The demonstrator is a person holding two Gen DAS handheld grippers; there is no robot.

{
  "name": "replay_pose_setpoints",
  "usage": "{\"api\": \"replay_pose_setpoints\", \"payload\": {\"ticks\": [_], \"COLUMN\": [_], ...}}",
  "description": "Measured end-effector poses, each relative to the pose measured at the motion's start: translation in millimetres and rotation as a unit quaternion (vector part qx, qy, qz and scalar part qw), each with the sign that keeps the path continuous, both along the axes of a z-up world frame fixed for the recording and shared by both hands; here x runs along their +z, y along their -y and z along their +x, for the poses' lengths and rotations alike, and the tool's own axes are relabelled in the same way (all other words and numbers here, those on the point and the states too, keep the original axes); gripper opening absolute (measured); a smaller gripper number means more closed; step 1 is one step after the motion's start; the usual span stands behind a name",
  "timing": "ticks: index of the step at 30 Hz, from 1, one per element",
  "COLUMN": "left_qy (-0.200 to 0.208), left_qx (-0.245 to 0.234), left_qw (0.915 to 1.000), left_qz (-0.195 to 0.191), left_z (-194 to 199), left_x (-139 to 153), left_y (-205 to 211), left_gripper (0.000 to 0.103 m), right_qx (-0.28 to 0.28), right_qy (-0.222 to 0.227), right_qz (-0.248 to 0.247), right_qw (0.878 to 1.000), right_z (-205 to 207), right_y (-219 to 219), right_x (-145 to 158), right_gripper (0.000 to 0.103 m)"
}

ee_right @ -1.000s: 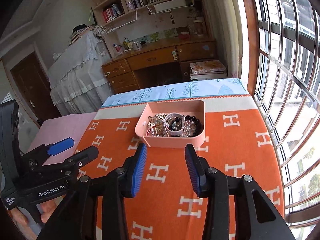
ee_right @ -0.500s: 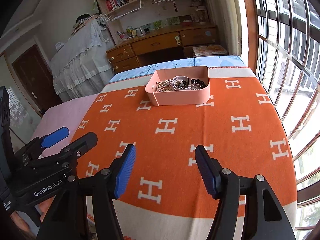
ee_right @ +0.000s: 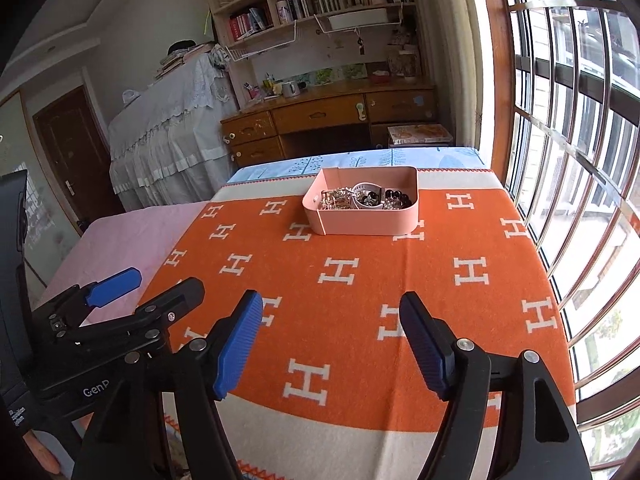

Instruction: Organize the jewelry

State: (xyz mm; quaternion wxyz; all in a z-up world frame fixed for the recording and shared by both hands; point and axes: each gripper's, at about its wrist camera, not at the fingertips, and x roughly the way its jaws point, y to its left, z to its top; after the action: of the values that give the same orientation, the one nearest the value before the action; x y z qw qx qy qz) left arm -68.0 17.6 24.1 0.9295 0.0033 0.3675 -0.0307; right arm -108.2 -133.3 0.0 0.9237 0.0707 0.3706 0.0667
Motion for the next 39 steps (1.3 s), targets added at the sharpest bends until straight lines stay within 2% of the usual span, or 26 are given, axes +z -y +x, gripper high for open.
{"api": "replay_pose_setpoints", "payload": {"ticks": [39], "left_qy": [0.007], "left_qx": [0.005], "left_qw": [0.9999], "left_qz": [0.006], "left_z": [-6.5], "left_x": [0.6], "left_y": [3.7], "left_gripper": [0.082], "right_qx": [0.001], "right_qy": [0.001], "right_qz": [0.014], "right_qw": [1.000], "right_z": [-8.1], "right_y": [5.7], "right_x": [1.9], "right_gripper": [0.072]}}
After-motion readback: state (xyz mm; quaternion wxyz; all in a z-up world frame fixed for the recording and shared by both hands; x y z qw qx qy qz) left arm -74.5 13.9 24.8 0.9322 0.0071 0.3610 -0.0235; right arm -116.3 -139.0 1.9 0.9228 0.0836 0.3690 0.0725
